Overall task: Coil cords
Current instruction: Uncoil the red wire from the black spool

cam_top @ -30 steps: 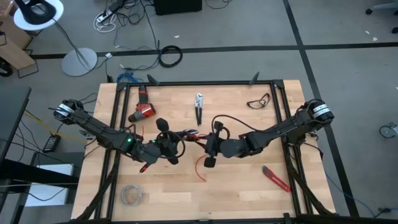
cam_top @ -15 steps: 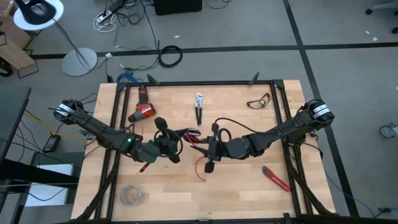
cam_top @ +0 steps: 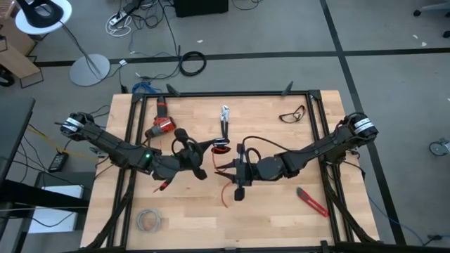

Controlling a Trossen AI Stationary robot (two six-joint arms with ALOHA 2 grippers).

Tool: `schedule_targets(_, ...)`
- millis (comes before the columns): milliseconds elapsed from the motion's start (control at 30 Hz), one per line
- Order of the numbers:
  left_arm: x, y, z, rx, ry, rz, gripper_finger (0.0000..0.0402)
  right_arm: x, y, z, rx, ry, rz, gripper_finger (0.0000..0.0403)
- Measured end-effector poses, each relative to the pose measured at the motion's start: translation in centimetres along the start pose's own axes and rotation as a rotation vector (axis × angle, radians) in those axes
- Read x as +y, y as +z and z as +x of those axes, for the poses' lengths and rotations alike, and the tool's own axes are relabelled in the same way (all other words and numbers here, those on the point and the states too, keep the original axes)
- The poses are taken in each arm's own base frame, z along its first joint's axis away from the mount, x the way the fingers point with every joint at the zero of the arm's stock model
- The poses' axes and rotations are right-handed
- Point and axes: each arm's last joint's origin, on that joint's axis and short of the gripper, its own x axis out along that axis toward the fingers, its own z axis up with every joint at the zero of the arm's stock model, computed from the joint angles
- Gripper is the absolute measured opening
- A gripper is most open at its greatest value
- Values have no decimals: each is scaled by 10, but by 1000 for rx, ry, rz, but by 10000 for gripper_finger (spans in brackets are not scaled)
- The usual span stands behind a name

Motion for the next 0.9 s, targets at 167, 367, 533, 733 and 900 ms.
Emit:
schedule_targets(167, 2, 7, 1, -64, -31, -72, 0, -7, -5, 3, 38, -14, -3, 56)
schedule_targets(367, 4, 14, 0, -144, -75, -138, 0, -17, -11, 8, 82, -46, 37, 58)
schedule_targets(533, 5, 16, -1, -161, -89, -147, 0, -22, -19, 8, 158, -113, 19, 56)
schedule_targets(733, 8, 15, -10, -134, -65, -124, 0, -23, -24, 6, 229, -249, -17, 52)
schedule_targets(900, 16, 14, -25, -82, -7, -91, 0, -23, -24, 2, 244, -415, -46, 52)
